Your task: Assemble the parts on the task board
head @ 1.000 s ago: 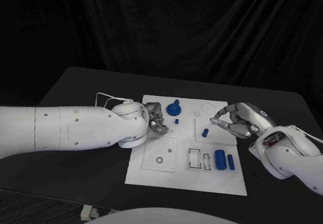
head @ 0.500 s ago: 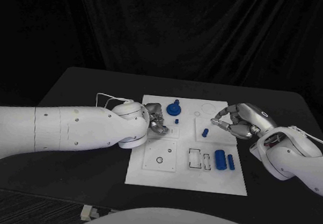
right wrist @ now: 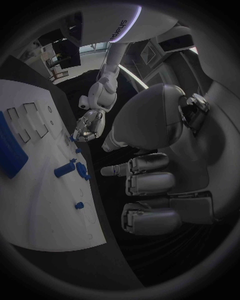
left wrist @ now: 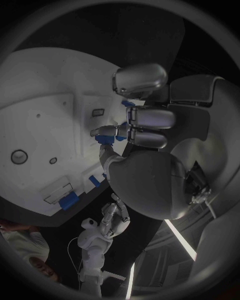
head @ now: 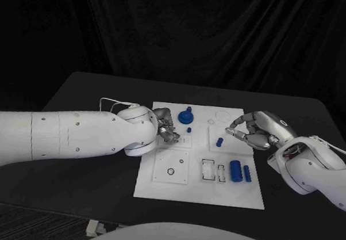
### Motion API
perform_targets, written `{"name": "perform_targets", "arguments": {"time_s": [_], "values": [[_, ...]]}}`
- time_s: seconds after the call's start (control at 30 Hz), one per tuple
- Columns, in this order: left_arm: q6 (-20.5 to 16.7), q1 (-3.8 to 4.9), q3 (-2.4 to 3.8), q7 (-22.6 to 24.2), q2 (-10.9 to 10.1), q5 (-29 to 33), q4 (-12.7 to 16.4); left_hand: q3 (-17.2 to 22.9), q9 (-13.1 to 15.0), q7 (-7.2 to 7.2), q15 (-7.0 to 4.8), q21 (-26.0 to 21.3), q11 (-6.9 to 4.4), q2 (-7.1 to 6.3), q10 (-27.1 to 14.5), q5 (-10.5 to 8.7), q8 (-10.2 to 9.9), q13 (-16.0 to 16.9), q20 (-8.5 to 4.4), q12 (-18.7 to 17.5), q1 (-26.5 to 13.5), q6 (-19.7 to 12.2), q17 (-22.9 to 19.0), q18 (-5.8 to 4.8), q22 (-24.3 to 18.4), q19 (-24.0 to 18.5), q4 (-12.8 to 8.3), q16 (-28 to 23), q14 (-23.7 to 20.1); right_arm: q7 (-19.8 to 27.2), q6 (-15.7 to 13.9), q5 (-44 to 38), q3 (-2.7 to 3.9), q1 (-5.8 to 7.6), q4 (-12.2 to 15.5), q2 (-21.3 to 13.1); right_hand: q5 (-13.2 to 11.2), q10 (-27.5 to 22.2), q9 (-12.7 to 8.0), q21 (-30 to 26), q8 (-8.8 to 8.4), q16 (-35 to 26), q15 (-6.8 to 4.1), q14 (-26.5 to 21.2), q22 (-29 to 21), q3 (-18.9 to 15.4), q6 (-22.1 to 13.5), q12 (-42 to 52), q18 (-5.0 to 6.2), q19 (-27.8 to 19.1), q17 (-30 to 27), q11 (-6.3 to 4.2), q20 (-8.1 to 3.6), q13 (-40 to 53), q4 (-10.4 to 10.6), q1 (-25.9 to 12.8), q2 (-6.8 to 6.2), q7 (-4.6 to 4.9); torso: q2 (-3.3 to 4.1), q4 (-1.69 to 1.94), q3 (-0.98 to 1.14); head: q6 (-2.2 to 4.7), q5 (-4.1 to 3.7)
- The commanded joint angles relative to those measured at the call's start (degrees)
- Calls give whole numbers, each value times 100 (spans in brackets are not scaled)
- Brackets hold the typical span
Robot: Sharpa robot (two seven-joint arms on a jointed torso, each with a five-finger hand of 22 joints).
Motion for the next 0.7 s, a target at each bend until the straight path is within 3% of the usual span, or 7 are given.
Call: {"name": "perform_targets", "arguments": {"time_s": [0.03, 0.37, 0.7], "values": [[-88, 92, 9, 123, -12, 382, 42, 816, 692, -27, -28, 22, -33, -8, 447, 21, 20, 1200, -50, 35, -20, 7, 1300, 6, 1037, 188, -783, 36, 539, -104, -51, -58, 3, -7, 18, -9, 42, 597, 8, -45, 26, -22, 42, 493, 1308, 25, -29, 15, 58, 307, 1062, 37, 15, 1509, -10, 70, 2, -17, 1, 2, 1, -1, 3], [284, 377, 10, 170, -12, 704, 19, 855, 722, -19, -24, -5, -25, 10, 441, -87, 26, 1185, -48, 16, -29, -31, 1317, 11, 1031, 180, -785, 54, 544, -101, -66, -58, 3, 23, 148, -68, 45, 597, 8, -60, 27, -25, 42, 491, 1302, 28, -29, 15, 62, 300, 1054, 36, 15, 1509, -12, 79, 3, -16, 1, 4, 1, -1, -1], [1587, 632, 11, 72, 188, 1112, -331, 903, 762, 23, 17, -87, 17, 126, 404, -571, -15, 1134, -14, -55, 13, -149, 1303, 23, 1013, 133, -811, 36, 535, -148, -45, -58, 4, 252, 364, -152, 46, 597, 8, -65, 29, -30, 42, 489, 1301, 29, -29, 15, 63, 297, 1045, 36, 15, 1509, -13, 84, 4, -16, 3, 0, 0, -1, -51]]}}
